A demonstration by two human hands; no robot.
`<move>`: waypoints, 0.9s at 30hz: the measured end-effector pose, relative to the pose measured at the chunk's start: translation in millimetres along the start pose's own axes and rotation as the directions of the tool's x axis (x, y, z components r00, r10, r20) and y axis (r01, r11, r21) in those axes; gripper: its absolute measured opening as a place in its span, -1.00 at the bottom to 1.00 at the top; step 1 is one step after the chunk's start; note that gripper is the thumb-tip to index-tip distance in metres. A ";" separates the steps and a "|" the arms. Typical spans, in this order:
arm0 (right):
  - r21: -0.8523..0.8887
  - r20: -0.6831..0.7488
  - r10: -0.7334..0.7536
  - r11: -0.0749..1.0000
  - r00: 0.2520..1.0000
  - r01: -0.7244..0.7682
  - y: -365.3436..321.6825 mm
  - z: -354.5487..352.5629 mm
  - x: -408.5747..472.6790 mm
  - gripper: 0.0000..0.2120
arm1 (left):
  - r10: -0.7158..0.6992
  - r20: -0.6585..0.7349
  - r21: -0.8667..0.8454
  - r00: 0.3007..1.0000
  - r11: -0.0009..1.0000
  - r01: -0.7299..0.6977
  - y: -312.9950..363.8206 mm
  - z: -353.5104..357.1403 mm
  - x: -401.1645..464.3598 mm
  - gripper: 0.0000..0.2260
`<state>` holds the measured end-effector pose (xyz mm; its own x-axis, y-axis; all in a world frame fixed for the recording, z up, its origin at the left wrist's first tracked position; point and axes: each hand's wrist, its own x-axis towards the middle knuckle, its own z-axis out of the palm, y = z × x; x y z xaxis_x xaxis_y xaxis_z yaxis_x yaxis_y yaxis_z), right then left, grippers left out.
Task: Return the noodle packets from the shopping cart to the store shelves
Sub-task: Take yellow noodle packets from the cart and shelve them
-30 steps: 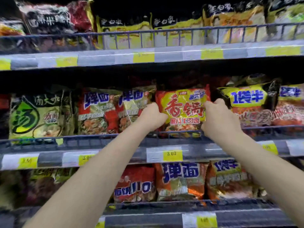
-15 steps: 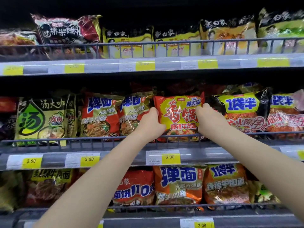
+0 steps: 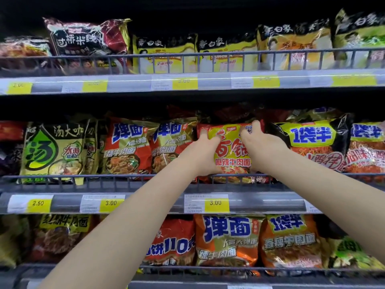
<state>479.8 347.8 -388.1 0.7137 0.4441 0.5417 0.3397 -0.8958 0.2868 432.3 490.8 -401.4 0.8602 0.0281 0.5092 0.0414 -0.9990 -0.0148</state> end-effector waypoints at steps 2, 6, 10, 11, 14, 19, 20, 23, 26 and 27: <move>-0.003 0.008 -0.004 1.000 1.000 0.004 -0.6 3.5 5.0 -0.06 | 0.014 -0.012 -0.018 1.000 1.000 -0.014 1.4 1.2 0.3 -0.21; 0.013 0.024 -0.012 1.000 1.000 0.011 0.9 6.9 12.4 0.03 | 0.040 -0.047 -0.020 0.998 0.999 -0.041 1.2 4.0 1.0 -0.24; 0.044 0.026 -0.038 0.998 0.999 0.037 5.0 10.9 15.5 0.06 | 0.061 -0.077 -0.006 0.995 0.998 -0.061 0.9 9.1 1.6 -0.28; 0.041 0.013 -0.042 0.998 0.999 0.042 5.5 12.4 14.7 0.05 | 0.060 -0.081 -0.004 0.995 0.998 -0.061 1.2 9.8 1.9 -0.28; 0.004 -0.035 -0.059 0.998 0.998 0.059 3.3 17.1 9.2 -0.07 | 0.049 -0.058 0.002 0.997 0.999 -0.049 2.1 9.9 3.6 -0.27; -0.103 -0.073 -0.047 0.994 0.996 0.039 -3.5 16.9 0.0 -0.13 | 0.023 -0.051 -0.038 0.998 0.999 -0.025 2.4 1.2 0.4 -0.38; -0.114 -0.073 -0.040 0.993 0.997 0.032 -3.7 15.3 -1.4 -0.14 | 0.026 -0.048 -0.055 0.999 0.998 -0.029 1.2 -1.1 -2.1 -0.41; -0.084 -0.054 -0.003 0.996 0.999 -0.002 -5.5 7.2 -4.4 -0.20 | 0.030 -0.065 -0.145 0.997 0.989 -0.040 -8.6 -9.6 -11.7 -0.53; 0.002 -0.076 0.036 0.999 0.996 -0.036 -13.8 -3.7 -6.3 -0.41 | -0.093 -0.187 -0.283 0.978 0.958 0.037 -28.8 -20.9 -22.4 -0.74; 0.053 -0.098 0.029 0.998 0.995 -0.024 -19.3 -7.1 -6.2 -0.51 | -0.175 -0.214 -0.326 0.961 0.940 0.098 -37.1 -24.0 -25.5 -0.74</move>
<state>464.5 362.5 -391.3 0.6597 0.4177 0.6248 0.3546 -0.9060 0.2313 396.7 526.3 -393.1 0.7108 0.1942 0.6761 -0.0423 -0.9476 0.3167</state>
